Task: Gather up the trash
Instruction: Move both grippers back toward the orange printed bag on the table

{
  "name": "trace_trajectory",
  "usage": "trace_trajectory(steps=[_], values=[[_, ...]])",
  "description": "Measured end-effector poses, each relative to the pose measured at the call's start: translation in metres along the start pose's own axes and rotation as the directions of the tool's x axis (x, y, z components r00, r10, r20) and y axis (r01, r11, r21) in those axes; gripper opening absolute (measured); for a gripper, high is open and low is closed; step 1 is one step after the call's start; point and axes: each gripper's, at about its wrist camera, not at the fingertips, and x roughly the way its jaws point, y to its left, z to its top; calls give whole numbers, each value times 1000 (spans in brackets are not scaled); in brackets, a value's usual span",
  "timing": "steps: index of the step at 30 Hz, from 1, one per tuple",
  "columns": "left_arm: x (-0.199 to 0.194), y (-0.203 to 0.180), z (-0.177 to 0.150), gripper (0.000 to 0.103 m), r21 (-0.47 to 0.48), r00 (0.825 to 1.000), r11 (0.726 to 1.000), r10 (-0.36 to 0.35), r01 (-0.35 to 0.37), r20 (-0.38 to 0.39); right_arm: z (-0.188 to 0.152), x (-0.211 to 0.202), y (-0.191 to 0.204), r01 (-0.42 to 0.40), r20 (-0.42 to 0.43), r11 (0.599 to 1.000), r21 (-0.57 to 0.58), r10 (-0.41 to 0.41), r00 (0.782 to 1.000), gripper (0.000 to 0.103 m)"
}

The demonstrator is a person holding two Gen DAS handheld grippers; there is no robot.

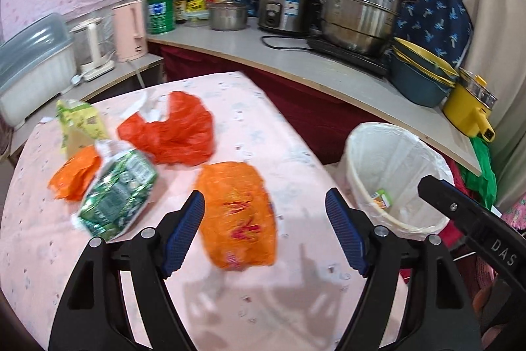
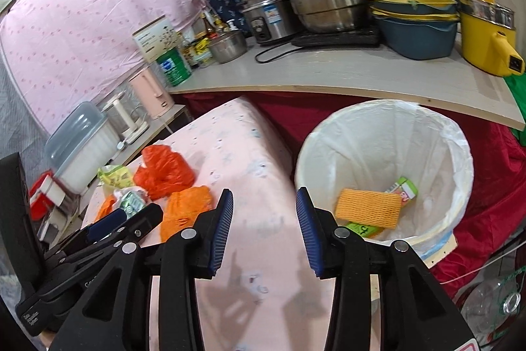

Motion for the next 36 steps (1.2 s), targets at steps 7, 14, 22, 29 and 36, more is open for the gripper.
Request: trace_trajectory(steps=[7, 14, 22, 29, 36], values=[[-18, 51, -9, 78, -73, 998, 995, 67, -67, 8, -8, 6, 39, -39, -30, 998, -49, 38, 999, 44], [-30, 102, -24, 86, -156, 991, 979, 131, -130, -5, -26, 29, 67, -70, -101, 994, -79, 62, 993, 51], [-36, 153, -34, 92, -248, 981, 950, 191, -192, -29, -45, 66, 88, -92, -180, 992, -90, 75, 981, 60], [-28, 201, -31, 92, -371, 980, 907, 192, -200, -61, -49, 90, 97, -86, -211, 991, -102, 63, 975, 60], [-1, 235, -23, 92, -498, 988, 854, 115, -150, -100, -48, 113, 100, -68, -225, 992, -104, 43, 973, 61]])
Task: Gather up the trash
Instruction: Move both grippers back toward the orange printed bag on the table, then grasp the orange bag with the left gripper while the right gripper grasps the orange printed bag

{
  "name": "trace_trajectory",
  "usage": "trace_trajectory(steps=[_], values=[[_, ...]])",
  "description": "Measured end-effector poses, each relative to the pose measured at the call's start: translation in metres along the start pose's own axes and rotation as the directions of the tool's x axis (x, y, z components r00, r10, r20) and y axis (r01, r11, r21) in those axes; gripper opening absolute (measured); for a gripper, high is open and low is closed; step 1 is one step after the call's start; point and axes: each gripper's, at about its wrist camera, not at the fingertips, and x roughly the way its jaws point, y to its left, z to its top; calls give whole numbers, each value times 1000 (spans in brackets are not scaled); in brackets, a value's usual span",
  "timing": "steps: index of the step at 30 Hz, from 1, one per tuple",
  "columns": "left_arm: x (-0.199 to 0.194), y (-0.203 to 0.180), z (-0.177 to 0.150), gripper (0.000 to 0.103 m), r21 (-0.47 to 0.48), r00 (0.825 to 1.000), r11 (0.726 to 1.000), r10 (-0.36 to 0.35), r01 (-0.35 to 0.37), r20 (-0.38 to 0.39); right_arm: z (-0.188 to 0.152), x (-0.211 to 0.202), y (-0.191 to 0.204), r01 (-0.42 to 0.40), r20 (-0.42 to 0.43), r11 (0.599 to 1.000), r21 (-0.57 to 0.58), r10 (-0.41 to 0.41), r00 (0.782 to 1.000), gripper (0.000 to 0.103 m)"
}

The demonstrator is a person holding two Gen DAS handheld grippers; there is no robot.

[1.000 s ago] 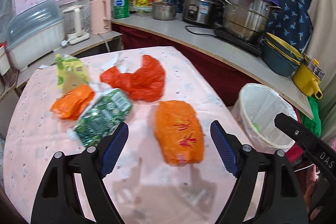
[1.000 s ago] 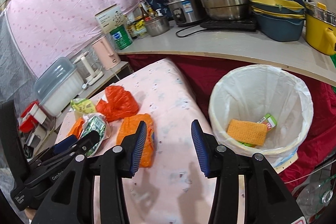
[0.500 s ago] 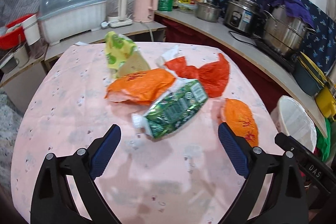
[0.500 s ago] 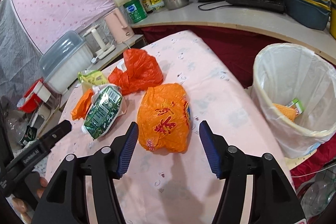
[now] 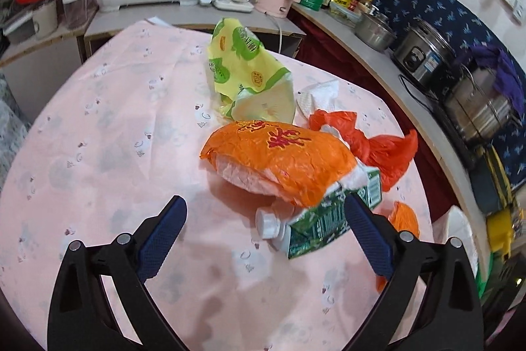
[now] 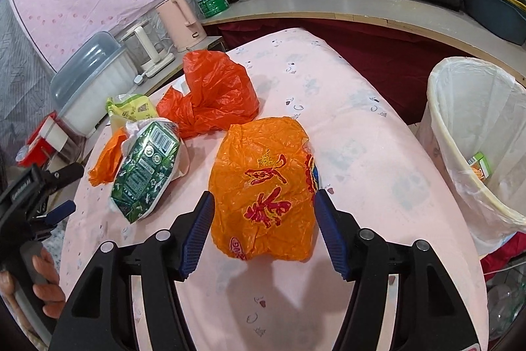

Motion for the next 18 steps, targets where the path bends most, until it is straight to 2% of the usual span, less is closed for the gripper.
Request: trace_trajectory(steps=[5, 7, 12, 14, 15, 16, 17, 18], values=[[24, 8, 14, 91, -87, 999, 996, -23, 19, -45, 5, 16, 0, 9, -17, 1000, 3, -9, 1000, 65], [30, 9, 18, 86, -102, 998, 995, -21, 15, -51, 6, 22, 0, 15, -21, 1000, 4, -15, 1000, 65], [38, 6, 23, 58, -94, 998, 995, -36, 31, -55, 8, 38, -1, 20, -43, 1000, 8, -20, 999, 65], [36, 1, 23, 39, -63, 998, 997, -36, 33, -46, 8, 42, -2, 19, -49, 1000, 13, -19, 999, 65], [35, -2, 23, 34, -46, 999, 998, -32, 30, -39, 7, 43, -2, 20, -46, 1000, 11, -19, 999, 65], [33, -4, 22, 22, -34, 999, 999, -30, 29, -32, 7, 43, -1, 21, -42, 1000, 7, -21, 999, 65], [31, -6, 22, 16, -22, 999, 999, -23, 23, -27, 7, 43, 0, 21, -41, 1000, 2, -21, 999, 65], [29, -8, 21, 16, -14, 1000, 1000, -23, 22, -19, 7, 43, 0, 19, -42, 1000, 0, -19, 999, 63]])
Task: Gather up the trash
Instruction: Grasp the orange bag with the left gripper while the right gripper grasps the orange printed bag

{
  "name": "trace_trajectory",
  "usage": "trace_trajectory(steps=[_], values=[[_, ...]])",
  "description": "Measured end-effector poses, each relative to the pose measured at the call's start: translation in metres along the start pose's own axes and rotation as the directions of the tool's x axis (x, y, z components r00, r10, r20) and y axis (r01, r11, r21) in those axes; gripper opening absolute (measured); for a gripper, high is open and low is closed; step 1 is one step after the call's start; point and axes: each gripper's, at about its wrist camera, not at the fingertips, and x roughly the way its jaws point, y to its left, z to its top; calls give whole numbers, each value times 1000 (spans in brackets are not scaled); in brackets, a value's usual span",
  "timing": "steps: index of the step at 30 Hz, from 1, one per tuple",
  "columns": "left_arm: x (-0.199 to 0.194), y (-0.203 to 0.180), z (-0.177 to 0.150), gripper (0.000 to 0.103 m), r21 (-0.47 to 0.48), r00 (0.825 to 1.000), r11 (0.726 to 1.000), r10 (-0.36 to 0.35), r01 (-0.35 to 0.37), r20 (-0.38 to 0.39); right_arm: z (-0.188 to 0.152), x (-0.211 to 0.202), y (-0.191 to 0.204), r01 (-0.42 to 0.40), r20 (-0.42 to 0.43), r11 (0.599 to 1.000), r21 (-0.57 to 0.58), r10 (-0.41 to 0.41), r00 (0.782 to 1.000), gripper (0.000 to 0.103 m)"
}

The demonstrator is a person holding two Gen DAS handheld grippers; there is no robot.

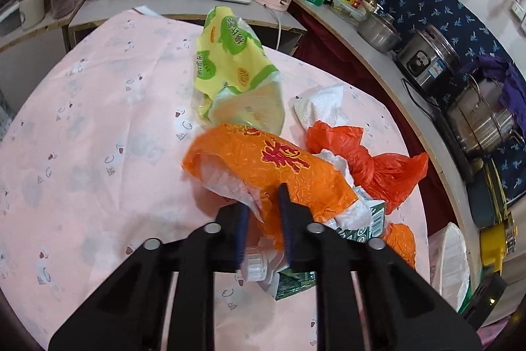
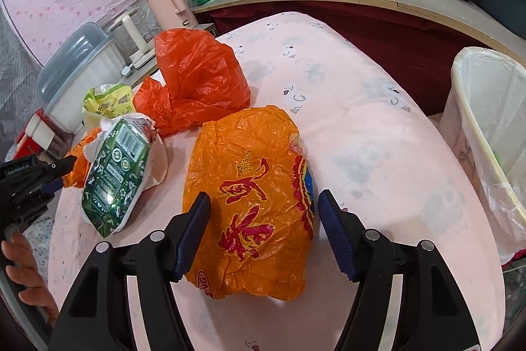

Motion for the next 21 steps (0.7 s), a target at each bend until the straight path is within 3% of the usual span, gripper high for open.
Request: trace_trajectory(steps=[7, 11, 21], values=[[-24, -15, -4, 7, 52, 999, 999, -11, 9, 46, -4, -10, 2, -27, 6, 1000, -13, 28, 1000, 28], [-41, -28, -7, 7, 79, 997, 997, -17, 11, 76, -4, -26, 2, -41, 33, 999, -19, 42, 999, 20], [-81, -79, -20, 7, 170, 990, 983, -85, 65, 115, 3, -86, -6, -50, 148, 999, -10, 51, 988, 13]])
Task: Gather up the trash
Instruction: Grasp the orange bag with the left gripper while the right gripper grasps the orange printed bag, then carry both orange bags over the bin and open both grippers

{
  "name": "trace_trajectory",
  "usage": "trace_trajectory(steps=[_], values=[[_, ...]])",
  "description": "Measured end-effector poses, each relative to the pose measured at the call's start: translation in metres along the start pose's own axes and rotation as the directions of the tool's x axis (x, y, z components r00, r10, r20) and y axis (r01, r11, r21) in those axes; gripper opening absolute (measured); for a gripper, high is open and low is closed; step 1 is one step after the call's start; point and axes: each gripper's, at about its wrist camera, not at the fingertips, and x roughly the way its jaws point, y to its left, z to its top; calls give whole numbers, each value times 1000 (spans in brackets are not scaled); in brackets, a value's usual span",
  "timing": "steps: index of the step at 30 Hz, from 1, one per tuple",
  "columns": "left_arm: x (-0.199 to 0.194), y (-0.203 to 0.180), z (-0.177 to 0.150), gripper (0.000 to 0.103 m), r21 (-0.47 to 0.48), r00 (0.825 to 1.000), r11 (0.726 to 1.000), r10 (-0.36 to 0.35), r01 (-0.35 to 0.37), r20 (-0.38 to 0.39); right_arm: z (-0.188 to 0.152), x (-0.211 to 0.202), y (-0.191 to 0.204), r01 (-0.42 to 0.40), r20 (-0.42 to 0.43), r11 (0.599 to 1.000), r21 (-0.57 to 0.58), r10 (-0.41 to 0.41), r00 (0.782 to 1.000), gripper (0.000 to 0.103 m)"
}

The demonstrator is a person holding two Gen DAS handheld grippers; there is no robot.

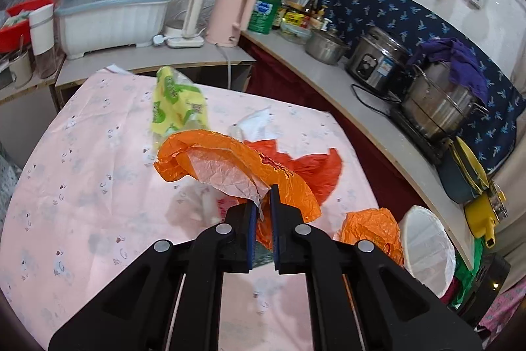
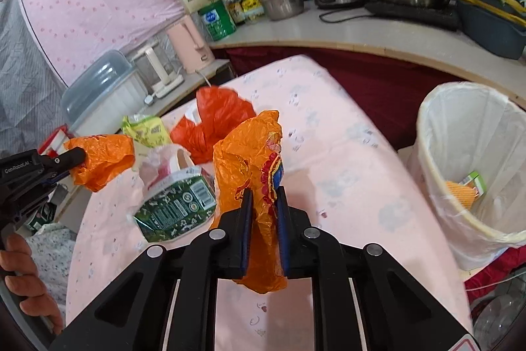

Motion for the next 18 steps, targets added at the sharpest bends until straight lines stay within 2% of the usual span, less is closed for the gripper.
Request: trace_trajectory(steps=[8, 18], values=[[-10, -63, -13, 7, 97, 998, 993, -61, 61, -7, 10, -49, -33, 16, 93, 999, 48, -20, 995, 13], [-7, -141, -38, 7, 223, 991, 966, -126, 134, -50, 15, -94, -95, 60, 163, 988, 145, -84, 983, 13]])
